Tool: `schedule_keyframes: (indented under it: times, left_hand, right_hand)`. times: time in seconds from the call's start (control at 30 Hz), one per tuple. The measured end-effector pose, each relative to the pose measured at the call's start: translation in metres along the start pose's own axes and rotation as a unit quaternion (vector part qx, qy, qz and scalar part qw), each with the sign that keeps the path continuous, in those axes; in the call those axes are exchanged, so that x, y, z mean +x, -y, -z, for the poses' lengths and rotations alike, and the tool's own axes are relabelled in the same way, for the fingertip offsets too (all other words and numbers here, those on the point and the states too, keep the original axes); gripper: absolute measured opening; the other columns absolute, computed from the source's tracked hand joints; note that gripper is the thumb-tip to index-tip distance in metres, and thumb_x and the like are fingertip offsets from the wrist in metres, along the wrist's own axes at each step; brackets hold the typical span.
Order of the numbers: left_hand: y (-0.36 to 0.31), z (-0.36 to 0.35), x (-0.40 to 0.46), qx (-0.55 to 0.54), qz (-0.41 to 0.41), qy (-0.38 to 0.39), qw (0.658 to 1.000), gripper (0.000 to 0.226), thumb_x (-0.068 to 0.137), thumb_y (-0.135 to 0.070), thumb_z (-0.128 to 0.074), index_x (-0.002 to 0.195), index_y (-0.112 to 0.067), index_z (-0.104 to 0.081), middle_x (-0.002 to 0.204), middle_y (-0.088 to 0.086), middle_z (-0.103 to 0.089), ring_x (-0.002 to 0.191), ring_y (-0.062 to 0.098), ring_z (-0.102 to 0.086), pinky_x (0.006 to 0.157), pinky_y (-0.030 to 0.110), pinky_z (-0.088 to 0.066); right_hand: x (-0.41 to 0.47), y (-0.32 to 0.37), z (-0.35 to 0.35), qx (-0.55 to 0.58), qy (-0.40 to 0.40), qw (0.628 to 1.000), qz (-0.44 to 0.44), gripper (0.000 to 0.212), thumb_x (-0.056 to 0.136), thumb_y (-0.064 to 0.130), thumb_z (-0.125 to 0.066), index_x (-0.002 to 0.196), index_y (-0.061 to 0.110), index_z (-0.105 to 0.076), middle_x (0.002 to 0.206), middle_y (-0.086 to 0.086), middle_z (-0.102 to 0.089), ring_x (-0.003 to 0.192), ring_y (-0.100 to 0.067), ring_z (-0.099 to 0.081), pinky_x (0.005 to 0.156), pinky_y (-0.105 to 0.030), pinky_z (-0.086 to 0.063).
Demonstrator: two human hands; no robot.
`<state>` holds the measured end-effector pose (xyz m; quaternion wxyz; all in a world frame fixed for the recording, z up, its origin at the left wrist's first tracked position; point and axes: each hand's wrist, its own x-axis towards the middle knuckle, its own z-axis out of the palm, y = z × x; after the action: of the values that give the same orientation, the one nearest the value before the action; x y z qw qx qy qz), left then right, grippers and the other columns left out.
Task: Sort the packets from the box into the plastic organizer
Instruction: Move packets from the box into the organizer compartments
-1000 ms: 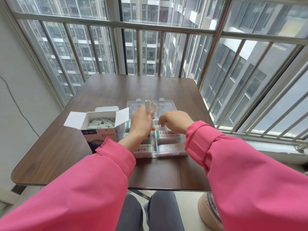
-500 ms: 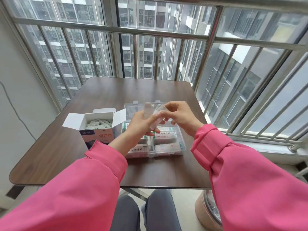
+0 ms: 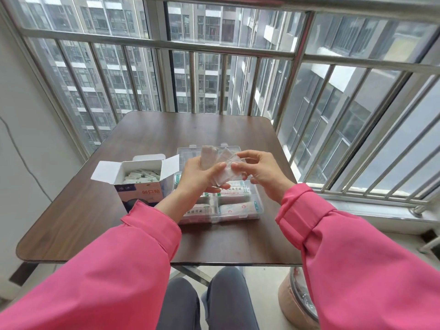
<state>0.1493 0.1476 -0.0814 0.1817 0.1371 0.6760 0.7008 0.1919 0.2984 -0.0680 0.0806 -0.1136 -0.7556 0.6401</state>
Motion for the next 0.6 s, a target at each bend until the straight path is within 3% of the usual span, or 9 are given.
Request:
schedule_keyframes:
  times: [0.17, 0.4, 0.5, 0.6]
  left_hand:
    - [-0.003, -0.005, -0.001, 0.045, 0.009, 0.057, 0.997, 0.007, 0.095, -0.022, -0.054, 0.095, -0.018, -0.059, 0.079, 0.002, -0.067, 0.049, 0.011, -0.066, 0.039, 0.017, -0.046]
    - [-0.002, -0.006, 0.002, 0.017, 0.033, 0.016, 0.999, 0.015, 0.099, -0.022, -0.045, 0.092, -0.013, -0.054, 0.080, 0.010, -0.067, 0.046, 0.010, -0.064, 0.035, 0.015, -0.043]
    - [-0.001, -0.007, 0.004, -0.035, 0.080, 0.022, 0.996, 0.017, 0.100, -0.018, -0.044, 0.089, -0.010, -0.054, 0.078, 0.016, -0.066, 0.052, 0.010, -0.067, 0.043, 0.014, -0.050]
    - [0.002, -0.009, 0.008, -0.058, 0.080, 0.014, 0.995, 0.010, 0.096, -0.008, -0.050, 0.089, -0.002, -0.054, 0.080, 0.016, -0.063, 0.055, 0.010, -0.068, 0.053, 0.015, -0.055]
  right_hand:
    - [0.001, 0.000, 0.002, 0.001, 0.007, 1.000, -0.007, 0.016, 0.081, 0.007, -0.070, 0.092, 0.017, -0.065, 0.058, 0.006, -0.061, 0.042, -0.002, -0.051, 0.047, -0.019, -0.032]
    - [0.002, -0.003, 0.010, 0.064, -0.006, 0.998, -0.017, 0.011, 0.084, 0.009, -0.067, 0.080, 0.016, -0.059, 0.077, -0.004, -0.068, 0.050, -0.007, -0.063, 0.042, -0.014, -0.038]
    - [0.003, -0.007, 0.012, 0.123, 0.006, 0.992, -0.012, 0.010, 0.085, 0.003, -0.064, 0.079, 0.009, -0.058, 0.078, -0.010, -0.067, 0.061, -0.013, -0.068, 0.054, -0.018, -0.051]
    - [0.004, -0.010, 0.013, 0.190, 0.019, 0.982, -0.009, 0.008, 0.085, -0.001, -0.060, 0.078, 0.000, -0.059, 0.076, -0.013, -0.065, 0.067, -0.014, -0.068, 0.067, -0.018, -0.055]
